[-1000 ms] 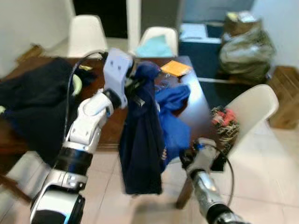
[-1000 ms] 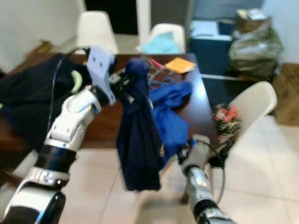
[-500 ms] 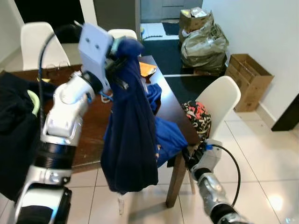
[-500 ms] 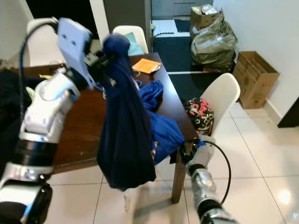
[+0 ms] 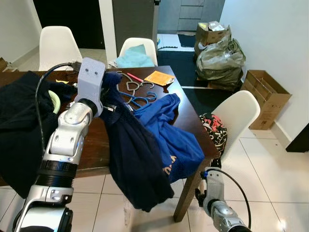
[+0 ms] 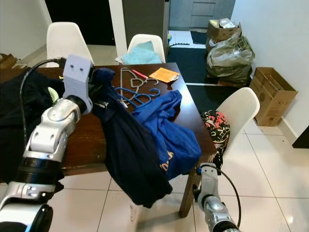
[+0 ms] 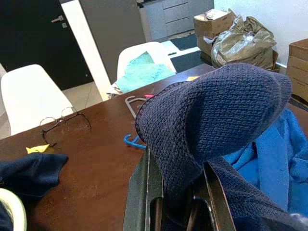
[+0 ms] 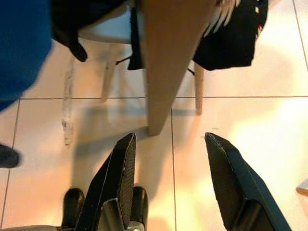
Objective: Hang hanger
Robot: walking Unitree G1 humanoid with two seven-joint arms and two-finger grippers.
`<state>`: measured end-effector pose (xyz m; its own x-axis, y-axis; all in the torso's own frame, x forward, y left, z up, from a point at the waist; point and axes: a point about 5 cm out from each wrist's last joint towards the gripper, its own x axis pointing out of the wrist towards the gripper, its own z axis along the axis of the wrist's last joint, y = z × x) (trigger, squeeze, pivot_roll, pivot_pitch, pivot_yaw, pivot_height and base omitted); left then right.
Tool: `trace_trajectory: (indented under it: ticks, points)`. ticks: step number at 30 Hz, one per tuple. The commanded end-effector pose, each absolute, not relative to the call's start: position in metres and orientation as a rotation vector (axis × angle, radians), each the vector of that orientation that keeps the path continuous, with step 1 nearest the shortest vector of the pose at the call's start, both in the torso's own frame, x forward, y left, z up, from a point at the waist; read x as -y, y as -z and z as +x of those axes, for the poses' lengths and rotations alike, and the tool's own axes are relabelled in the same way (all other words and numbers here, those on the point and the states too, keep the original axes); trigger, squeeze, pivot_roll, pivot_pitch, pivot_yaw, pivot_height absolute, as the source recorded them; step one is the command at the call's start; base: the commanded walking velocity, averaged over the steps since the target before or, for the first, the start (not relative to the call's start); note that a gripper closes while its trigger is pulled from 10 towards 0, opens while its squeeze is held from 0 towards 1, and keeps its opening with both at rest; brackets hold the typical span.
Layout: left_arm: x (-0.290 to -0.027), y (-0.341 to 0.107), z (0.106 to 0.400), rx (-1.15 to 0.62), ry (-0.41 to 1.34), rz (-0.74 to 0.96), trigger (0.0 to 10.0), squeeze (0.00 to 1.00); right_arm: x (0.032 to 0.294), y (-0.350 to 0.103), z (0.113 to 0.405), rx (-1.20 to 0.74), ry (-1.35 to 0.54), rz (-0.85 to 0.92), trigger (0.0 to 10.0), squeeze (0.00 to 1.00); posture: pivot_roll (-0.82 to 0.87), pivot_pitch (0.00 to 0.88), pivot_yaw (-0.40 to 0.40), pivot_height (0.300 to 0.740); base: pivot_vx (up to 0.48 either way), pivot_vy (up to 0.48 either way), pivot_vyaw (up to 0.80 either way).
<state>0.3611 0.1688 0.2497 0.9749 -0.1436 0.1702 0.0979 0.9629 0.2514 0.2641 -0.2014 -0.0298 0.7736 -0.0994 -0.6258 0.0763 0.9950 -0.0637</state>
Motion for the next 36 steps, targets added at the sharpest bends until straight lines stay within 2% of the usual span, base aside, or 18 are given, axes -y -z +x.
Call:
trace_trajectory:
  ticks: [1,4,6,9,12,13,15,16,17,22,23,25,26,27,28,30,35,36]
  points:
    - [-0.169,-0.247,0.359,0.191,0.115,0.251,10.0,0.0,0.208,0.033,0.259,-0.728,0.096,-0.117,10.0,0.0,0.04,0.023,-0.023,0.74,0.0,0.0,0.0]
    - [-0.169,-0.243,0.356,0.18,0.104,0.257,10.0,0.0,0.214,0.022,0.269,-0.655,0.04,-0.022,10.0,0.0,0.04,0.022,-0.026,0.74,0.0,0.0,0.0]
    - [-0.171,-0.24,0.355,0.167,0.087,0.269,10.0,0.0,0.196,0.001,0.285,-0.503,-0.278,0.333,10.0,0.0,0.04,0.024,-0.026,0.74,0.0,0.0,0.0]
    - [-0.172,-0.239,0.354,0.164,0.082,0.272,10.0,0.0,0.19,-0.01,0.287,-0.457,-0.463,0.433,10.0,0.0,0.04,0.025,-0.027,0.74,0.0,0.0,0.0]
    - [-0.172,-0.238,0.353,0.155,0.06,0.265,10.0,0.0,0.186,-0.044,0.285,-0.378,-0.861,0.628,10.0,0.0,0.04,0.026,-0.03,0.74,0.0,0.0,0.0]
    - [-0.172,-0.238,0.353,0.155,0.06,0.265,10.0,0.0,0.186,-0.044,0.285,-0.378,-0.861,0.628,10.0,0.0,0.04,0.026,-0.03,0.74,0.0,0.0,0.0]
    - [-0.174,-0.237,0.353,0.149,0.051,0.271,10.0,0.0,0.187,-0.091,0.289,-0.186,-1.038,0.779,10.0,0.0,0.04,0.023,-0.032,0.74,0.0,0.0,0.0]
    - [-0.174,-0.237,0.353,0.149,0.051,0.271,10.0,0.0,0.187,-0.091,0.289,-0.186,-1.038,0.779,10.0,0.0,0.04,0.023,-0.032,0.74,0.0,0.0,0.0]
    - [-0.175,-0.236,0.352,0.147,0.05,0.273,10.0,0.0,0.19,-0.118,0.293,-0.054,-1.082,0.853,10.0,0.0,0.04,0.024,-0.032,0.74,0.0,0.0,0.0]
    - [-0.175,-0.236,0.352,0.147,0.049,0.274,10.0,0.0,0.192,-0.135,0.294,0.034,-1.116,0.898,10.0,0.0,0.04,0.024,-0.032,0.74,0.0,0.0,0.0]
    - [-0.177,-0.235,0.352,0.142,0.047,0.276,10.0,0.0,0.194,-0.158,0.299,0.176,-1.14,0.943,10.0,0.0,0.04,0.025,-0.025,0.74,0.0,0.0,0.0]
    - [-0.177,-0.235,0.352,0.142,0.047,0.276,10.0,0.0,0.194,-0.158,0.299,0.176,-1.14,0.943,10.0,0.0,0.04,0.025,-0.025,0.74,0.0,0.0,0.0]
    - [-0.175,-0.239,0.357,0.153,0.061,0.282,10.0,0.0,0.192,-0.182,0.313,0.335,-1.088,0.96,10.0,0.0,0.03,0.028,-0.027,0.74,0.0,0.0,0.0]
    - [-0.175,-0.239,0.357,0.153,0.061,0.282,10.0,0.0,0.192,-0.182,0.313,0.335,-1.088,0.96,10.0,0.0,0.03,0.028,-0.027,0.74,0.0,0.0,0.0]
    - [-0.174,-0.244,0.361,0.168,0.076,0.292,10.0,0.0,0.19,-0.196,0.323,0.435,-1.038,0.976,10.0,0.0,0.03,0.028,-0.029,0.74,0.0,0.0,0.0]
    - [-0.184,-0.28,0.384,0.277,0.02,0.399,10.0,0.0,0.188,-0.203,0.358,0.447,-0.725,0.913,10.0,0.0,0.03,0.033,-0.03,0.74,0.0,0.0,0.0]
    - [-0.196,-0.314,0.396,0.371,-0.08,0.515,10.0,0.0,0.19,-0.2,0.374,0.382,-0.519,0.829,10.0,0.0,0.03,0.033,-0.03,0.74,0.0,0.0,0.0]
    - [-0.192,-0.328,0.403,0.395,-0.107,0.619,10.0,0.0,0.195,-0.198,0.376,0.355,-0.439,0.779,10.0,0.0,0.0,0.043,-0.014,0.74,0.0,0.0,0.0]
